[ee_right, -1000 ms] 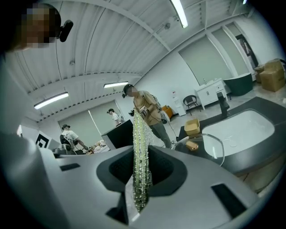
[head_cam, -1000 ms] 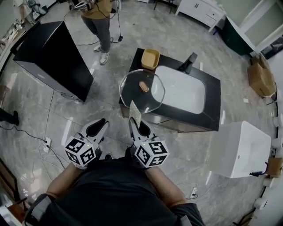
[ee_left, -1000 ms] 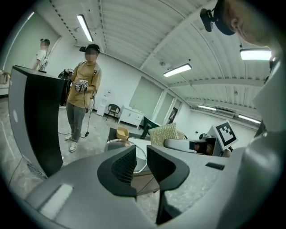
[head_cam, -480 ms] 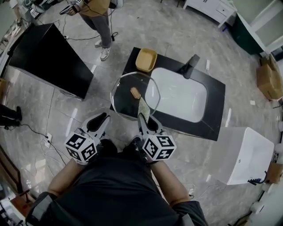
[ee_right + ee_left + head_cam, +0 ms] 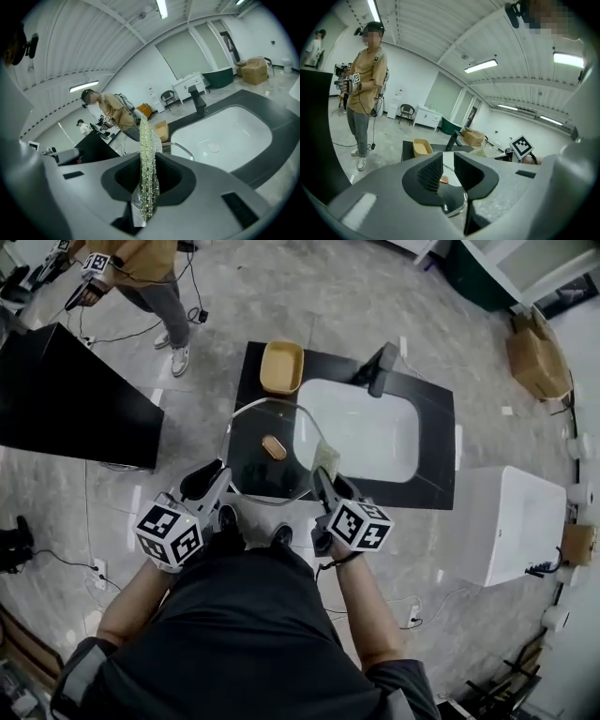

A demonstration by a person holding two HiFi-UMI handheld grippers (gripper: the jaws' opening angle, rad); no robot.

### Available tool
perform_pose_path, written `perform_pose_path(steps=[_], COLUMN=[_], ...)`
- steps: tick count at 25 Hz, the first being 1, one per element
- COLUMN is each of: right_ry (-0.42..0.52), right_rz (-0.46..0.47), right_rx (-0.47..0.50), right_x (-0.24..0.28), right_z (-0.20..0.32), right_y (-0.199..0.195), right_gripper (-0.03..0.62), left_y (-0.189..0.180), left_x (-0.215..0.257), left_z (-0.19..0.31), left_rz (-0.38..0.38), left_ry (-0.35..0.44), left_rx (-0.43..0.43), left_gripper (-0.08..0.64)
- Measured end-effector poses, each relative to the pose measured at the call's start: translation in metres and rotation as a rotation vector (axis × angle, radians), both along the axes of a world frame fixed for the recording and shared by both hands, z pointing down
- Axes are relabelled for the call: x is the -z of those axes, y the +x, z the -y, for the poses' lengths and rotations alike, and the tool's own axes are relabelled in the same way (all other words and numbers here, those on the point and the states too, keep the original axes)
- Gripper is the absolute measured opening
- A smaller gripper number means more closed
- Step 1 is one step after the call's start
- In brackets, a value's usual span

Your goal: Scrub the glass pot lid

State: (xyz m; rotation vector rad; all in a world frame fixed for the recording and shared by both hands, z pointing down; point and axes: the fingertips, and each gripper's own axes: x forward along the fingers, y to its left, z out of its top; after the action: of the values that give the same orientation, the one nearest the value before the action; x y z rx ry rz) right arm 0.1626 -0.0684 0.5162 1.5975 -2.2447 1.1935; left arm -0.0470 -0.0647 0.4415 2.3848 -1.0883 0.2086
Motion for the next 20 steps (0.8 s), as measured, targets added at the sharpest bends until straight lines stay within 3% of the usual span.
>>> perform_pose_path(steps=[3, 7, 13, 16, 20], right_ry=[-0.031, -0.055, -0.117, -0.107, -0.115], right_rz=[0.013, 0.09, 0.17, 0.101, -0.026], right_rx=[-0.041, -0.027, -0.001, 0.074, 0.296], right_x=[-0.009, -0.015, -0.047, -0.057, -0.073], right_z=[0.017, 0.043, 0.093, 0.123, 0.156], right_y=[-0.002, -0.021, -0.035, -0.041, -0.065], right_gripper=[0.066, 0.066, 0.066, 0.066, 0.066], left_y=[-0.015, -0.033, -0.054, -0.057, -0.069], left_x=[-0.005, -0.019, -0.037, -0.04, -0.046], left_z=[0.018, 0.03, 0.035, 0.032, 0.023], left_rz=[-0.012, -0.007, 0.031, 0.051, 0.066], left_ry=[-0.006, -0.042, -0.083, -0.09, -0.117], left_rx=[-0.038, -0.06, 0.048, 0.098, 0.179], left_gripper=[0.074, 0.074, 0.074, 0.074, 0.074])
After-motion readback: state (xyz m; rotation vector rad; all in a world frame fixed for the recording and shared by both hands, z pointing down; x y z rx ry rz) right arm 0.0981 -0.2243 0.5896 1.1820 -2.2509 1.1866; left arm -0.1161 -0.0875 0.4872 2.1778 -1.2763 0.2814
